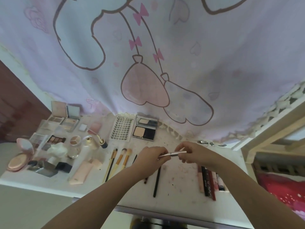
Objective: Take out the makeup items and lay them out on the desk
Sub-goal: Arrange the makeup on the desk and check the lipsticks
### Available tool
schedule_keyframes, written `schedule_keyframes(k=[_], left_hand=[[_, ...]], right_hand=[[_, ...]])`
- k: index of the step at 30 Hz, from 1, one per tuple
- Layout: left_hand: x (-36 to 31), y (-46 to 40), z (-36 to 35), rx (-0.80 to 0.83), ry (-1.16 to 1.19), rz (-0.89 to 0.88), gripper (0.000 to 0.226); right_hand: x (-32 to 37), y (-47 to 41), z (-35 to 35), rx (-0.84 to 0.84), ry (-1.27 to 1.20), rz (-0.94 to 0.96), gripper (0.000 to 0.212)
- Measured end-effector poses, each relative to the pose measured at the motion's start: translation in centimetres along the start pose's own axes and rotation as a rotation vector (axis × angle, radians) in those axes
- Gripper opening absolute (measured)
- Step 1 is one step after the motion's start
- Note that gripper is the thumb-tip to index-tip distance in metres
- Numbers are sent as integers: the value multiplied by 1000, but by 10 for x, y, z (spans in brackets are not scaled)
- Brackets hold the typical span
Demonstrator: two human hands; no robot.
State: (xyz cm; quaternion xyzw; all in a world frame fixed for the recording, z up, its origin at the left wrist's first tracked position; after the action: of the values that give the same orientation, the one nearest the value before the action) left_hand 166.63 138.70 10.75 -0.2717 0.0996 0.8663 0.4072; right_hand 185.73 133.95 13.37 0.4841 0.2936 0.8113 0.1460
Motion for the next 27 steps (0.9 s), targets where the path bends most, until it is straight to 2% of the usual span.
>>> schedule_keyframes(k=[3,6,10,13,16,19,23,27], left_hand=[[-1,0,2,-5,2,-9,22],[-2,-1,1,18,11,-11,21],[2,0,-7,142,71,23,22],[5,1,-14,190,114,57,23],[5,0,-20,219,106,55,24],[10,3,-22,295,108,73,22],[20,12,-24,329,267,186,18],[17,10,-35,405,186,186,19]], right_hand=[[3,0,0,40,-98,-55,18],[1,-1,-1,17,-71,-91,31],[-9,0,5,17,22,-35,6],[-12,1,5,97,-73,-112,17],[-14,0,4,135,56,-159,31],[-19,0,11,126,198,-135,19],[-31,2,22,110,136,-169,7],[-45,1,20,56,130,-217,7]])
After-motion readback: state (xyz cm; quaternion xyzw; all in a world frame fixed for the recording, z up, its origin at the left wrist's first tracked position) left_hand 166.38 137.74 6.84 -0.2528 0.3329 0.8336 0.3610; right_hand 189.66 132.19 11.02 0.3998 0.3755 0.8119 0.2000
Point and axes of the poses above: each hand's wrist, its own y-axis away from the middle knuckle, its own z-axis out of the back of the hand, x = y × z, the point moved 1 cm from there along -y, towards the middle knuckle, and after that the axes turned 9 degrees about -z, right-handed, at the moved point
